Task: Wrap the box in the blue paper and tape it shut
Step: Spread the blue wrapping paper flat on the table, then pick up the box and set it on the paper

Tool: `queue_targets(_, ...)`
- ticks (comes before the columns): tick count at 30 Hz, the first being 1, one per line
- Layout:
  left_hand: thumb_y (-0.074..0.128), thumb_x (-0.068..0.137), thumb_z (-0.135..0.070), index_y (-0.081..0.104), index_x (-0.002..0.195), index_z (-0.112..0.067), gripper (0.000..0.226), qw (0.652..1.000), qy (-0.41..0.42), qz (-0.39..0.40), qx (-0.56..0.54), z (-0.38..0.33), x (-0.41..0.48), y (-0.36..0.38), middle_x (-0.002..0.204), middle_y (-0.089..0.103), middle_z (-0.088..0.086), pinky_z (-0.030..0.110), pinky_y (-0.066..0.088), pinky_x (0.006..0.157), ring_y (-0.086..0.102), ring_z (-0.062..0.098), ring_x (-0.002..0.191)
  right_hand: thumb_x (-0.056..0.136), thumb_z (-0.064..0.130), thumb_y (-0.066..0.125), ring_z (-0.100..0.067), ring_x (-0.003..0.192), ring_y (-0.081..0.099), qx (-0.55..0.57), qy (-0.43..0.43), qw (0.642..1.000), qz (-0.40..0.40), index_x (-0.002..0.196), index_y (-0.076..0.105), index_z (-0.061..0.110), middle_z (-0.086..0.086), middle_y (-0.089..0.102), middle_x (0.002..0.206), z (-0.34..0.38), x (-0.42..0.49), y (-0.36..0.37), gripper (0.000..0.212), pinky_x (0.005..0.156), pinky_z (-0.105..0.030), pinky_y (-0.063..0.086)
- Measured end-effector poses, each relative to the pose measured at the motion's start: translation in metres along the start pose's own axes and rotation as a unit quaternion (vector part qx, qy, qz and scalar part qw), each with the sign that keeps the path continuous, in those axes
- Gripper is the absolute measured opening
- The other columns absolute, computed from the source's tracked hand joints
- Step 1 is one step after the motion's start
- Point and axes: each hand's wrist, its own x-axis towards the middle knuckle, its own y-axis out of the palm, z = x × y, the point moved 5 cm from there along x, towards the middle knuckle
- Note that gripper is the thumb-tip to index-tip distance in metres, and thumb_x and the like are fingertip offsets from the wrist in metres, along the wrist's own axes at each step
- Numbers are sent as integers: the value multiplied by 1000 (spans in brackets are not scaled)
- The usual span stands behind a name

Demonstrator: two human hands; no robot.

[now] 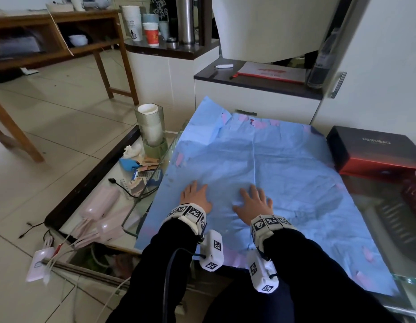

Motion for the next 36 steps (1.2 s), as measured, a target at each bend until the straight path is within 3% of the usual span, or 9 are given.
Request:
queue_targets(5, 45, 94, -26, 18, 149, -26, 61, 1000, -4, 19, 9, -13, 27, 15, 160, -3, 5, 36, 8, 119, 2, 26, 147, 92, 57, 37, -26, 147, -3, -29, 27, 998, 54, 149, 6, 37, 8, -8, 159, -20, 18, 7, 67, 112, -57, 13)
queue_targets(10, 44, 95, -18, 25, 146, -18, 55, 999, 2, 33, 24, -37, 49, 34, 159, 1, 9, 39, 11, 118, 5, 28, 146, 91, 54, 41, -27, 142, 15, -35, 62, 995, 73, 145, 19, 37, 6, 8, 156, -36, 35, 12, 61, 108, -52, 23)
queue_targets(14, 44, 95, -19, 36, 136, -14, 42, 999, 14, 10, 43, -49, 71, 32, 150, 22, 11, 39, 23, 112, 22, 29, 140, 94, 46, 41, -27, 139, 25, -28, 37, 996, 72, 144, 25, 29, 1, 19, 154, -40, 56, 4, 55, 107, -49, 28)
queue_targets(25, 43, 93, -15, 35, 140, -13, 47, 997, 33, 44, 60, -64, 115, 21, 146, 32, 11, 41, 29, 109, 29, 30, 136, 98, 34, 37, -27, 131, 40, -22, 22, 998, 57, 137, 39, 16, -9, 43, 140, -54, 102, -14, 43, 105, -41, 32)
queue_targets(36, 44, 95, -14, 48, 133, -14, 38, 998, 32, 24, -55, -81, 129, 0, 143, 43, 12, 36, 32, 111, 40, 29, 133, 97, 24, 39, -30, 126, 45, 5, 32, 999, 28, 131, 46, 12, -12, 48, 136, -57, 116, -32, 36, 104, -39, 37)
